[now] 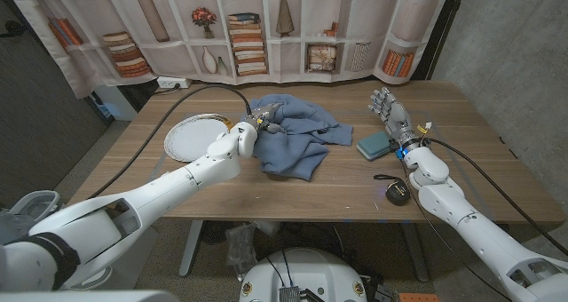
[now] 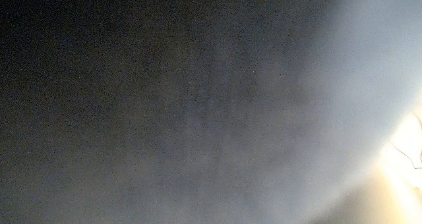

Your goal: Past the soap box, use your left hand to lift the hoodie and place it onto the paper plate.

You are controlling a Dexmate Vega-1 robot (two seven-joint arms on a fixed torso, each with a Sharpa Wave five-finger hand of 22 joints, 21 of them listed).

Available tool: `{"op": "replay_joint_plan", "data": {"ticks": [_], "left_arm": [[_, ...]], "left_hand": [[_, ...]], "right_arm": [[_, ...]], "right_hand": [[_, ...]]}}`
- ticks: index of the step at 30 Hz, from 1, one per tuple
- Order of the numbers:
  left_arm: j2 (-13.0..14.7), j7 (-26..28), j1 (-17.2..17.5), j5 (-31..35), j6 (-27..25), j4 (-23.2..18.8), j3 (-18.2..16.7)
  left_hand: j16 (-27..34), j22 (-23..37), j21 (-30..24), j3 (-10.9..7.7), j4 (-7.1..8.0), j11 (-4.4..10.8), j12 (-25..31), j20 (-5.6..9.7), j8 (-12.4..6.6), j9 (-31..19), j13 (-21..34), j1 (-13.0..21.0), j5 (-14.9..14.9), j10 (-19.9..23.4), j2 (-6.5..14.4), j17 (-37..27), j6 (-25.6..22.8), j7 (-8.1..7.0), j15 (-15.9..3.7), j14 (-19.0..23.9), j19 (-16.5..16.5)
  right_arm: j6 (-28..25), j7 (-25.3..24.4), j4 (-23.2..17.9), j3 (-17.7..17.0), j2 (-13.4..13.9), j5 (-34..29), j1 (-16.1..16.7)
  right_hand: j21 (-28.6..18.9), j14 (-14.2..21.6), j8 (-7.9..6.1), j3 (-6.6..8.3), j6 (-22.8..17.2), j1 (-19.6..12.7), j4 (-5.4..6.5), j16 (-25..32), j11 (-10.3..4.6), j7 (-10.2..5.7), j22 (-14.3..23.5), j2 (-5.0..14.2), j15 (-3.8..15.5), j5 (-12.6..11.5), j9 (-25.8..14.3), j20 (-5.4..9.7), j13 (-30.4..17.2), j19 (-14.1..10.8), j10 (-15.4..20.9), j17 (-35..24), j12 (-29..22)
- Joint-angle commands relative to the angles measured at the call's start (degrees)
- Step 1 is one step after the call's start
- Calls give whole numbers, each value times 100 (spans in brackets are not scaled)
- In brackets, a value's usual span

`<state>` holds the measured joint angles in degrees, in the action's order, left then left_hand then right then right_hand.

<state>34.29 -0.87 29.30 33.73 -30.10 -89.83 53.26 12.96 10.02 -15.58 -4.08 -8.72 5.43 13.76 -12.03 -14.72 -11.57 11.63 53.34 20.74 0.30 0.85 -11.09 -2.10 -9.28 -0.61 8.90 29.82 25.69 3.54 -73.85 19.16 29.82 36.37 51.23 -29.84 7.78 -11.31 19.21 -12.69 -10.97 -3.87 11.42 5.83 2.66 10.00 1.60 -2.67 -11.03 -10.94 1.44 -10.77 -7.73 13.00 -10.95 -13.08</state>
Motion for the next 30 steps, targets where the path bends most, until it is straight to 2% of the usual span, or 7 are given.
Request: {"op": "replay_joint_plan", "data": {"ticks": [1, 4, 10, 15, 18, 26, 30], "left_arm": [[-28, -13, -65, 80, -92, 26, 74], [-46, -24, -55, 27, -106, 23, 46], [-93, 185, 33, -104, -91, 32, -62], [-125, 473, 147, -209, -76, 3, -177], [-139, 598, 191, -258, -63, -10, -217], [-207, 806, 267, -357, -183, -26, -276], [-206, 337, 139, -508, -448, -78, -218]], "left_hand": [[34, 36, -38, -176, -90, -14, 87, -11, -78, -27, 23, 406, -105, 185, 198, -42, -233, 1, -12, 157, 206], [52, 32, -92, -303, -92, 18, 116, 32, -115, -45, 48, 735, -264, 306, 304, -68, -425, 69, -57, 299, 511], [146, 10, -280, -507, -68, -97, 244, 130, -140, -107, 168, 1296, -675, 630, 434, -118, -658, 195, -2, 746, 1430], [328, 11, -494, -700, -45, -24, 436, 459, -341, -233, 355, 1781, -948, 1005, 521, -224, -1221, 256, -159, 1385, 2434], [484, 13, -661, -800, -33, 1, 628, 812, -513, -339, 531, 2034, -1008, 1366, 523, -321, -1640, 297, -296, 1871, 3061], [796, -10, -672, -1076, -42, -60, 903, 1140, -902, -581, 899, 2506, -1037, 1792, 608, -692, -2421, 378, -495, 2573, 3496], [885, -2, -685, -1153, -29, -47, 970, 1203, -976, -660, 1014, 2604, -1035, 1884, 645, -806, -2506, 370, -540, 2779, 3598]], "right_arm": [[-43, 6, 5, 14, -5, 8, -16], [-141, -6, -60, 18, 44, 15, 2], [-198, -14, -111, 17, 77, 18, 7], [-210, 3, -120, 15, 81, 33, 1], [-209, 20, -116, 19, 87, 30, -4], [-239, 49, -93, 25, 89, 53, -11], [-261, 60, -85, 31, 90, 62, -19]], "right_hand": [[30, 30, -3, 10, -12, -40, -30, -3, 3, -26, 19, 9, -30, 2, -11, -74, -16, -54, 23, -16, 29], [24, 31, 1, 4, 1, -38, -35, -2, 2, -38, 19, 10, -18, 4, -11, -248, -17, -144, 21, -17, 31], [28, 35, 8, -9, 23, -37, -44, -1, 45, -41, 16, -7, -34, 8, -12, -249, -17, -203, 5, -16, 38], [34, 40, 6, -10, 22, -39, -48, 0, 47, -43, 16, -7, -40, 8, -12, -237, -18, -218, 10, -16, 37], [38, 38, 4, -12, 17, -38, -49, -1, 45, -42, 15, -8, -39, 9, -12, -235, -18, -220, 11, -16, 36], [39, 54, 5, -16, 22, -35, -51, 6, 45, -42, 14, -6, -33, 11, -12, -270, -18, -276, 14, -18, 36], [41, 65, 5, -18, 27, -39, -56, 9, 41, -40, 14, -9, -33, 12, -12, -283, -18, -307, 14, -17, 36]]}}
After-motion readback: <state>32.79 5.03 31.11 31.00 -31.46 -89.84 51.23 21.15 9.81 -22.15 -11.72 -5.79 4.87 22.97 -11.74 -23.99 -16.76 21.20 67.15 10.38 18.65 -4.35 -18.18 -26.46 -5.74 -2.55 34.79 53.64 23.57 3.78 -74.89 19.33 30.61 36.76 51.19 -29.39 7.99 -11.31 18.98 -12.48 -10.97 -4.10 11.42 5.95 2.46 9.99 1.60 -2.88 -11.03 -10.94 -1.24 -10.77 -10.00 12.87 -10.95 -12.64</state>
